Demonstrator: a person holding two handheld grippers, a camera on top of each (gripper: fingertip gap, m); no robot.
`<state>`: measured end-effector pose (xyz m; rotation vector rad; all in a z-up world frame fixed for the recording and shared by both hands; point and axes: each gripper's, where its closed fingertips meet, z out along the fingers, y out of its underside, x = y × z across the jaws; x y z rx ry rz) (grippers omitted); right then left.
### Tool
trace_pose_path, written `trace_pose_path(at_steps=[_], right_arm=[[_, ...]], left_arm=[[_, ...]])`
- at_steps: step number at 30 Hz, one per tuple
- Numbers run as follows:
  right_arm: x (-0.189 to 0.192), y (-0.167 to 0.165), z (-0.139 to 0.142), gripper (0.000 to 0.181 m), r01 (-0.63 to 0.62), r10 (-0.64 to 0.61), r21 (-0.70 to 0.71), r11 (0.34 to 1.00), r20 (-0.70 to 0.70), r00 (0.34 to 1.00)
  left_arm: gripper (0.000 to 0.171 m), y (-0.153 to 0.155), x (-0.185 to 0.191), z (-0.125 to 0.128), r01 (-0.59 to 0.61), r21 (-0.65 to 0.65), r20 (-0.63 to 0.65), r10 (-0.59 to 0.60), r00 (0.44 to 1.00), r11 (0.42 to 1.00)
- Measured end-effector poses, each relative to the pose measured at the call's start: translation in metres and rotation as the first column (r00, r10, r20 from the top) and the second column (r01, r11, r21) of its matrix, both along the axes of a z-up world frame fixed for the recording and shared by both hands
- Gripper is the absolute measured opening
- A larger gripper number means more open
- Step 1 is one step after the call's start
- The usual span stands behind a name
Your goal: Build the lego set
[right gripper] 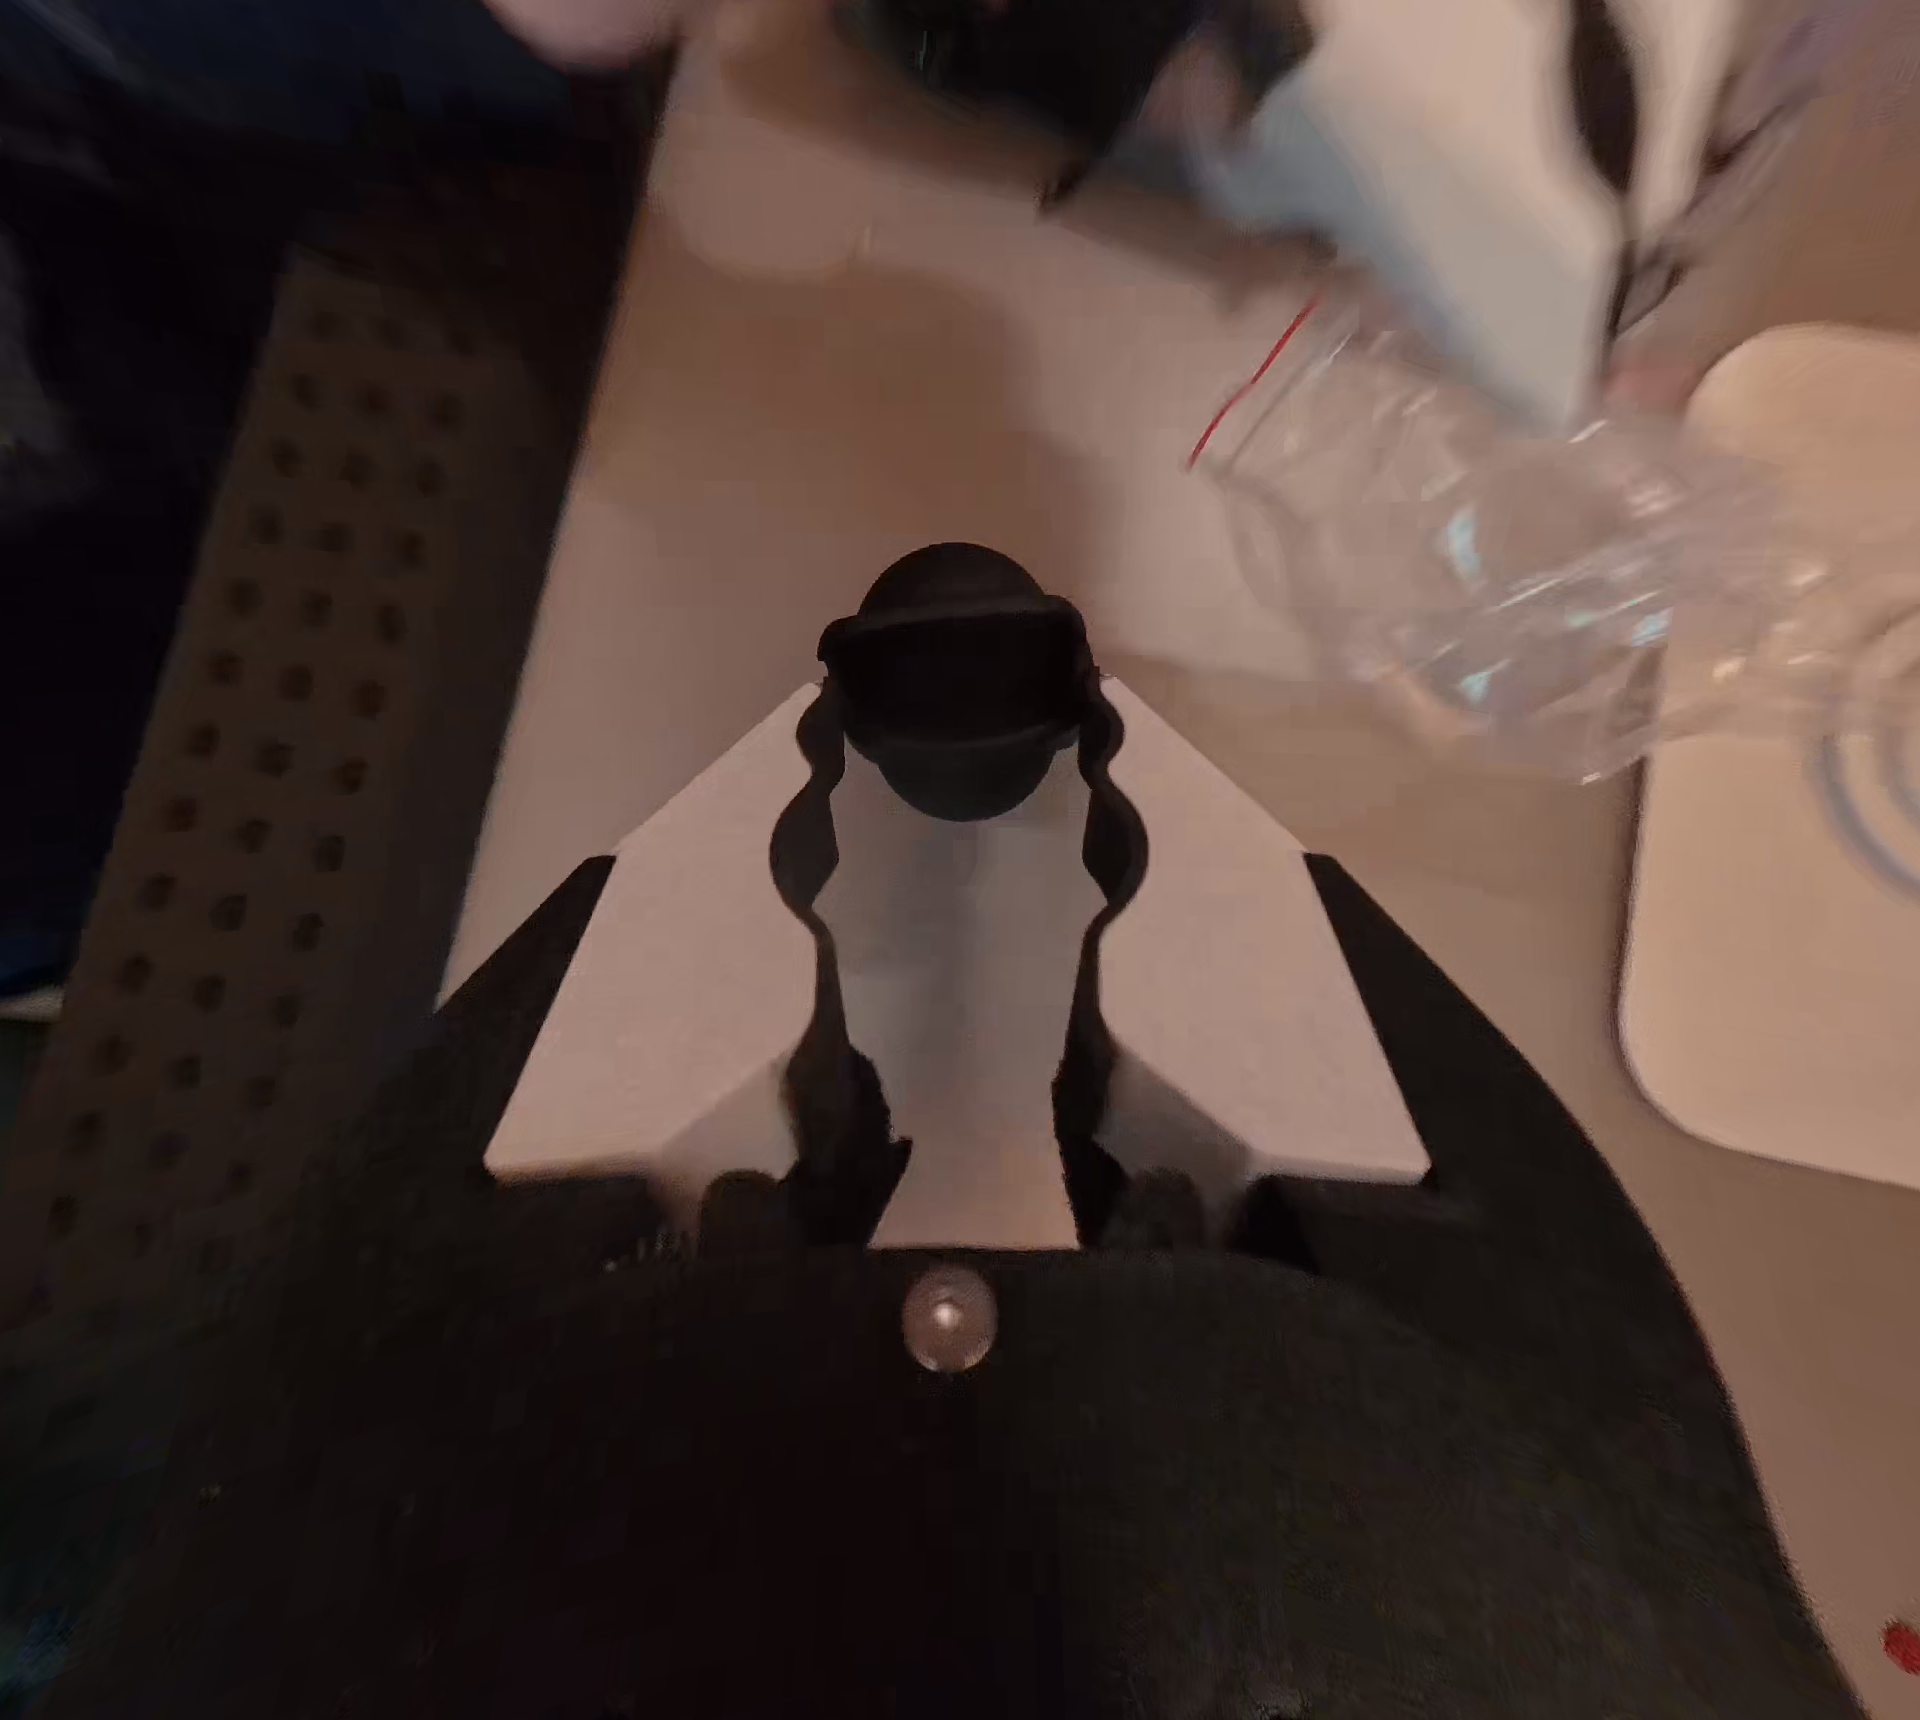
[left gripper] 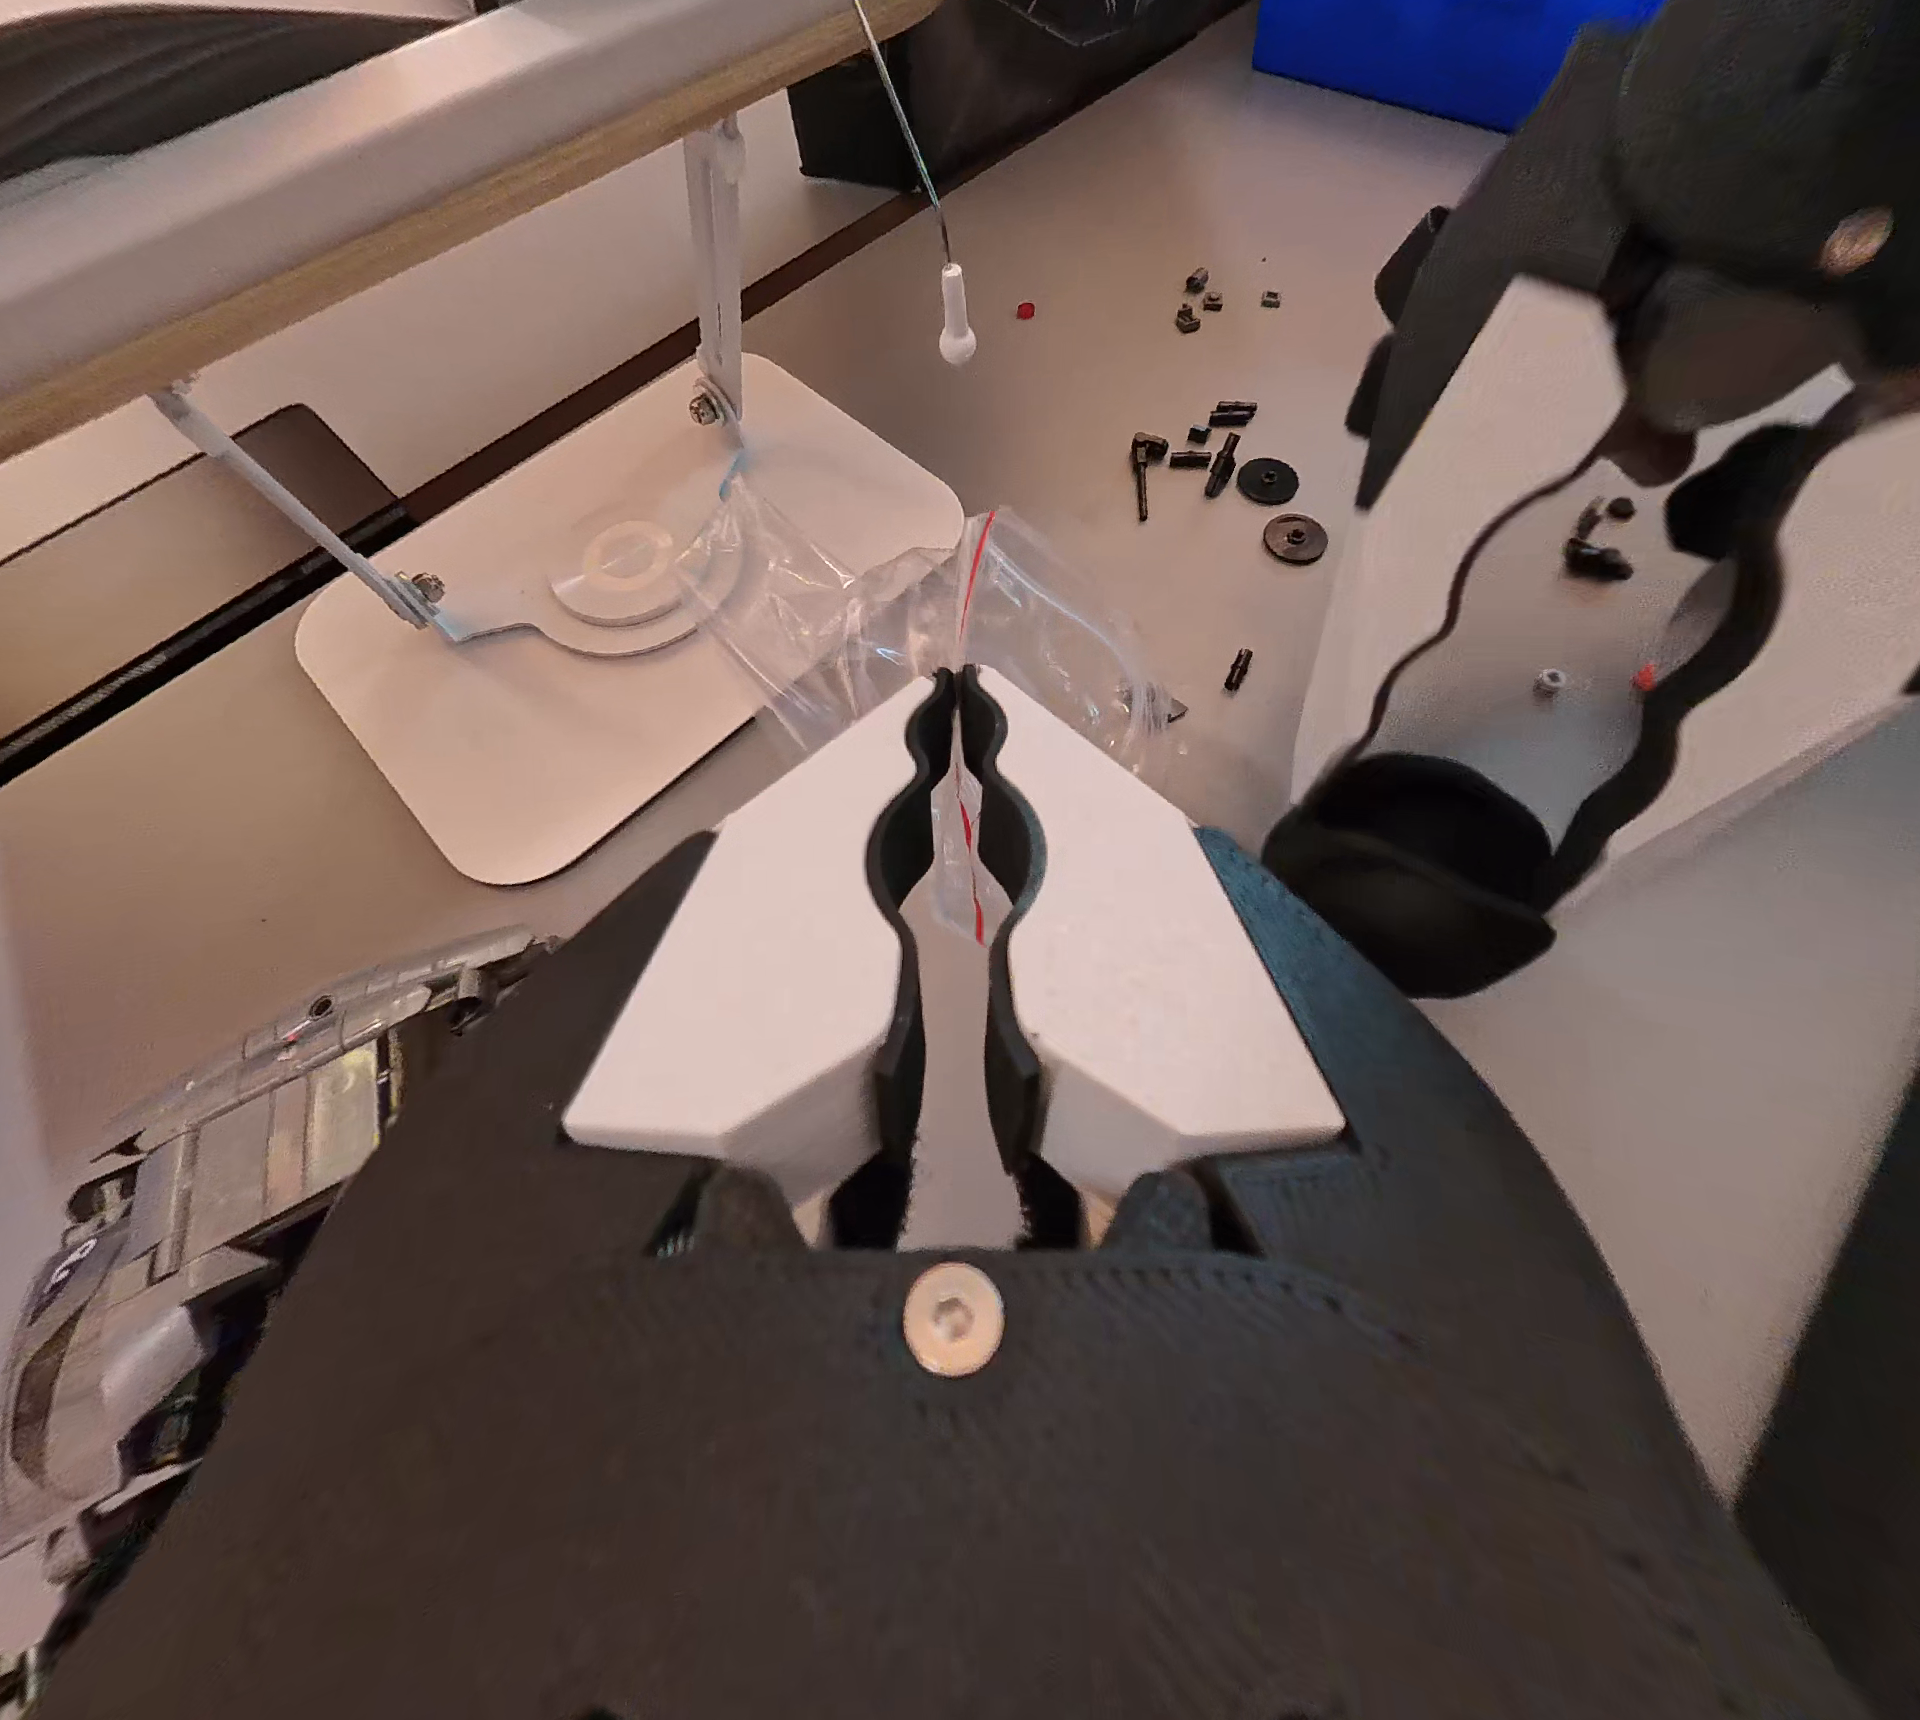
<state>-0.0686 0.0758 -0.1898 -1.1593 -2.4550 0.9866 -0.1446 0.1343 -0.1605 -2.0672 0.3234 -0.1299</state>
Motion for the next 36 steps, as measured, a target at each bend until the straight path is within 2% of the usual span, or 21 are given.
trace_pose_path(at_steps=[3, 9, 20, 25, 26, 27, 30, 32, 34, 36], right_arm=[[-0.013, 0.005, 0.020, 0.043, 0.050, -0.056, -0.046, 0.998, -0.121, 0.991], [-0.039, 0.025, 0.024, 0.041, 0.171, -0.189, -0.090, 0.981, -0.265, 0.946], [-0.052, 0.041, 0.015, 0.041, 0.223, -0.233, -0.069, 0.972, -0.329, 0.915], [-0.060, 0.041, 0.016, 0.039, 0.246, -0.263, -0.092, 0.965, -0.344, 0.901], [-0.061, 0.042, 0.017, 0.035, 0.252, -0.269, -0.094, 0.963, -0.355, 0.895], [-0.061, 0.041, 0.018, 0.010, 0.251, -0.270, -0.101, 0.963, -0.366, 0.891], [-0.063, 0.039, 0.016, 0.005, 0.266, -0.290, -0.115, 0.957, -0.358, 0.888], [-0.063, 0.039, 0.008, 0.000, 0.264, -0.275, -0.079, 0.961, -0.334, 0.902], [-0.056, 0.035, 0.007, 0.002, 0.221, -0.233, -0.076, 0.972, -0.293, 0.927], [-0.041, 0.035, 0.000, 0.031, 0.189, -0.194, -0.045, 0.981, -0.166, 0.967]], left_arm=[[0.000, 0.000, 0.006, -0.006, 0.007, -0.016, 0.012, -0.007, 1.000, 1.000], [0.000, -0.002, 0.016, -0.006, 0.040, -0.010, 0.146, -0.038, 0.989, 0.999], [0.000, -0.009, 0.023, 0.005, 0.109, 0.039, 0.400, -0.116, 0.909, 0.993], [0.000, -0.010, 0.032, 0.004, 0.156, 0.040, 0.457, -0.157, 0.876, 0.987], [0.000, -0.011, 0.034, 0.004, 0.171, 0.041, 0.471, -0.170, 0.866, 0.984], [0.000, -0.011, 0.035, 0.005, 0.176, 0.048, 0.490, -0.176, 0.854, 0.983], [0.000, -0.012, 0.033, 0.007, 0.187, 0.056, 0.525, -0.188, 0.830, 0.981], [0.000, -0.012, 0.029, 0.000, 0.179, 0.025, 0.514, -0.166, 0.841, 0.983], [0.000, -0.012, 0.028, -0.001, 0.170, 0.019, 0.501, -0.156, 0.851, 0.985], [0.000, -0.012, 0.022, -0.006, 0.143, -0.006, 0.470, -0.124, 0.874, 0.990]])
